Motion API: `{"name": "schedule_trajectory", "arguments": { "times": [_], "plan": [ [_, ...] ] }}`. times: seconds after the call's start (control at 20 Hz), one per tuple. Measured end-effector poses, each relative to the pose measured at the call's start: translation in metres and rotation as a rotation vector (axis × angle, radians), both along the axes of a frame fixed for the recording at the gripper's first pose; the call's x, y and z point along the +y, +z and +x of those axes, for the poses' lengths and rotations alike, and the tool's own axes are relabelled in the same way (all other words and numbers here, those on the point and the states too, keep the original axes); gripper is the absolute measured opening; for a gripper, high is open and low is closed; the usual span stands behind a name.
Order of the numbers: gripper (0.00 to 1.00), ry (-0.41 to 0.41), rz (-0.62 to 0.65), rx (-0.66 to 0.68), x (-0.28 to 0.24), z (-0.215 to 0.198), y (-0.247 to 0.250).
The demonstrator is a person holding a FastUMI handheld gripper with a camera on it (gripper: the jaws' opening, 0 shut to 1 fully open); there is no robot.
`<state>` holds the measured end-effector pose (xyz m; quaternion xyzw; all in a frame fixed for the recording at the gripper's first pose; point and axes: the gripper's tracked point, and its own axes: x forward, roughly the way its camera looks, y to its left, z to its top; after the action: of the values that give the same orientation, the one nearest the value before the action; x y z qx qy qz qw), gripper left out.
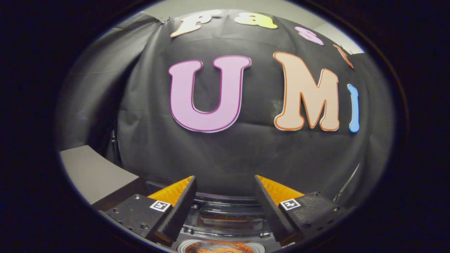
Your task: Put the clothes into the washing machine and then close the washing machine lid.
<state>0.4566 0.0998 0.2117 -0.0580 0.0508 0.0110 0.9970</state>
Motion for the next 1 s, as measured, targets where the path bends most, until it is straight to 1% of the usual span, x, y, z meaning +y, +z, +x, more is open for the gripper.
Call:
{"name": "schedule_trajectory", "arguments": {
  "times": [0.15, 0.2, 0.25, 0.3, 0.35, 0.5, 0.75, 1.0],
  "plan": [
    [0.98, -0.019, 0.023, 0.094, -0.006, 0.016, -0.025],
    [0.98, -0.023, 0.073, 0.096, -0.005, 0.019, -0.023],
    [0.99, -0.032, 0.112, 0.124, 0.007, 0.019, -0.024],
    [0.97, -0.025, 0.106, 0.122, 0.009, 0.015, -0.024],
    [0.97, -0.022, 0.086, 0.122, 0.008, 0.016, -0.021],
    [0.98, -0.036, 0.086, 0.129, 0.007, 0.013, -0.016],
    [0.98, -0.032, 0.081, 0.15, 0.007, 0.006, -0.009],
    [0.97, 0.0, 0.094, 0.2, 0.008, 0.01, -0.012]
  ]
}}
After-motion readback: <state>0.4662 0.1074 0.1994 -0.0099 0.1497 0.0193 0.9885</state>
